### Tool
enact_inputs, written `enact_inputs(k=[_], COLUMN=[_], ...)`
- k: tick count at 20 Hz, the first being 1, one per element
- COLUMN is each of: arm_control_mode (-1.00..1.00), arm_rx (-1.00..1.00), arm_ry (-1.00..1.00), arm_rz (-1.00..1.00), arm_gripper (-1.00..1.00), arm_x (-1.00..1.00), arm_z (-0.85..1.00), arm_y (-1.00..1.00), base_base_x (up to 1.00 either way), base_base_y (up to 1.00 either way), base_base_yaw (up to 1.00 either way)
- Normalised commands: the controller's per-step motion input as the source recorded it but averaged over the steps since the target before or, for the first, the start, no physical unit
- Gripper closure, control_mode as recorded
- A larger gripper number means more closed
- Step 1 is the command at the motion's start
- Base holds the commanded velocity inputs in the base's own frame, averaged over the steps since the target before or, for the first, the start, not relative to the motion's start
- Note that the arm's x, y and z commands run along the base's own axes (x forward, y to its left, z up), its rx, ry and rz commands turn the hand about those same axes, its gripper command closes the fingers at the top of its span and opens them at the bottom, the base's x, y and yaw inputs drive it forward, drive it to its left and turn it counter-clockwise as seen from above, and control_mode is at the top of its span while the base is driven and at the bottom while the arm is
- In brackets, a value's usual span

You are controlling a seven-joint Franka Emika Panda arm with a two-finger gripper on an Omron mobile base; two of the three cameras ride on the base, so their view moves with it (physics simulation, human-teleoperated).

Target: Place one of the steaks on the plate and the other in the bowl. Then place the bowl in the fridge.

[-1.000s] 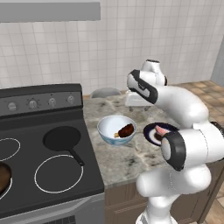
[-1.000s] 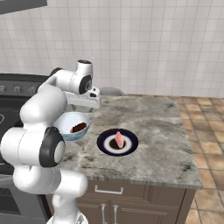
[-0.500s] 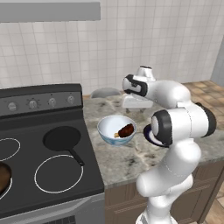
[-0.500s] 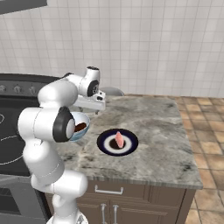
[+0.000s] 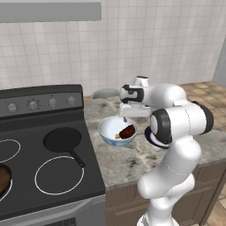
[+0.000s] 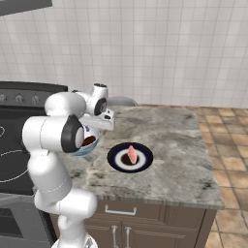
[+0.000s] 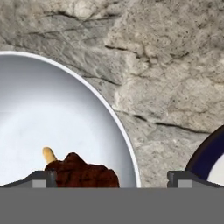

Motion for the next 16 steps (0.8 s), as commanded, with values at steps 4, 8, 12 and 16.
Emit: enact_inputs(k=[4, 8, 12, 16], arm_control_mode=[-1.00, -1.00, -1.00, -1.00], arm_rx=[0.01, 0.00, 0.00, 0.00], arm_ry=[0.00, 0.00, 0.03, 0.00], arm_rz=[0.00, 0.00, 0.00, 0.00], arm_gripper=[-1.00, -1.00, -1.00, -1.00], arm_x=[0.24, 0.00, 0.01, 0.00], arm_z=[-0.22, -0.11, -0.09, -0.15], arm_y=[0.00, 0.01, 0.01, 0.05], base_base_x=[0.00, 0.00, 0.00, 0.00], base_base_y=[0.00, 0.00, 0.00, 0.00], base_base_yaw=[0.00, 0.00, 0.00, 0.00])
